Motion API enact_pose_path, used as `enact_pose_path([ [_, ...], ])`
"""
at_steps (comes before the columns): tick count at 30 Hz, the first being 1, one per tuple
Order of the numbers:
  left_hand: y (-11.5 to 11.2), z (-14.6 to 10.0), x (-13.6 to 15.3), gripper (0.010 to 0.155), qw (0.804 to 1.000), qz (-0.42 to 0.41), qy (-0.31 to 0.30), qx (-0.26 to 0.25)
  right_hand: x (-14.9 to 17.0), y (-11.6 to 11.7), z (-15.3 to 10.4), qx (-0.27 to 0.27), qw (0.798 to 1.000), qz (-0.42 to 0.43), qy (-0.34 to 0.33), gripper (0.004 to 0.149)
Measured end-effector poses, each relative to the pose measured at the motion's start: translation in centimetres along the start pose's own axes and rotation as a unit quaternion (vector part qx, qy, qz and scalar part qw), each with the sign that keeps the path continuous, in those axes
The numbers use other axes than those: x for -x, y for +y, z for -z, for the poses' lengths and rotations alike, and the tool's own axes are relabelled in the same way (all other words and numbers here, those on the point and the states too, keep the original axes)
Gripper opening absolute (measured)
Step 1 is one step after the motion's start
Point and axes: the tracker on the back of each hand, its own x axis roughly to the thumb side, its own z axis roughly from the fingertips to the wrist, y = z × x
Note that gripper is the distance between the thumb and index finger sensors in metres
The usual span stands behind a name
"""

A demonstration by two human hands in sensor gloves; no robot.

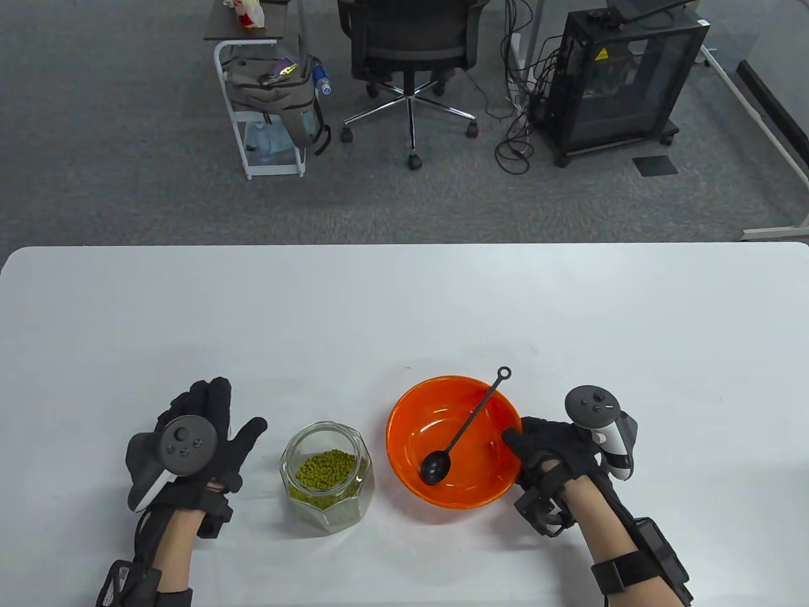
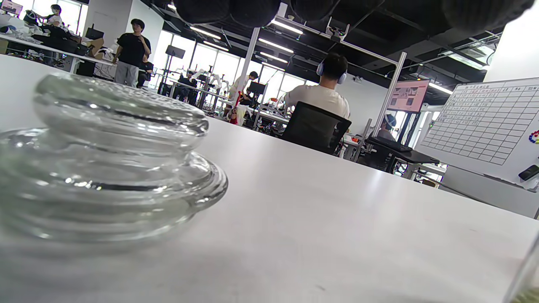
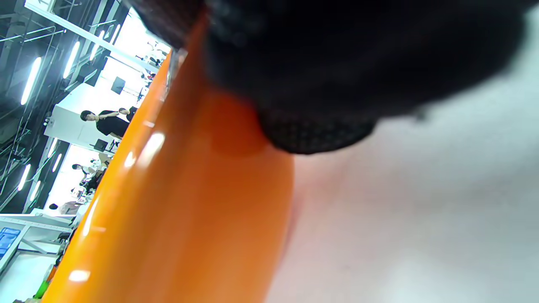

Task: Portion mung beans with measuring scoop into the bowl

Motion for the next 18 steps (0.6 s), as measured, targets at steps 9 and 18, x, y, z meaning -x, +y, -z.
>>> enact_pose_path([
  [9,0.08,-0.07,0.04,0.090,1.000,-0.002,-0.001,-0.004,0.41,0.28,-0.17,-0.017,1.000,-0.009,-0.005,0.058],
  [18,0.09,-0.10,0.03,0.090,1.000,-0.006,-0.003,-0.006,0.42,0.72,-0.53,-0.024,0.999,-0.021,-0.007,0.058],
])
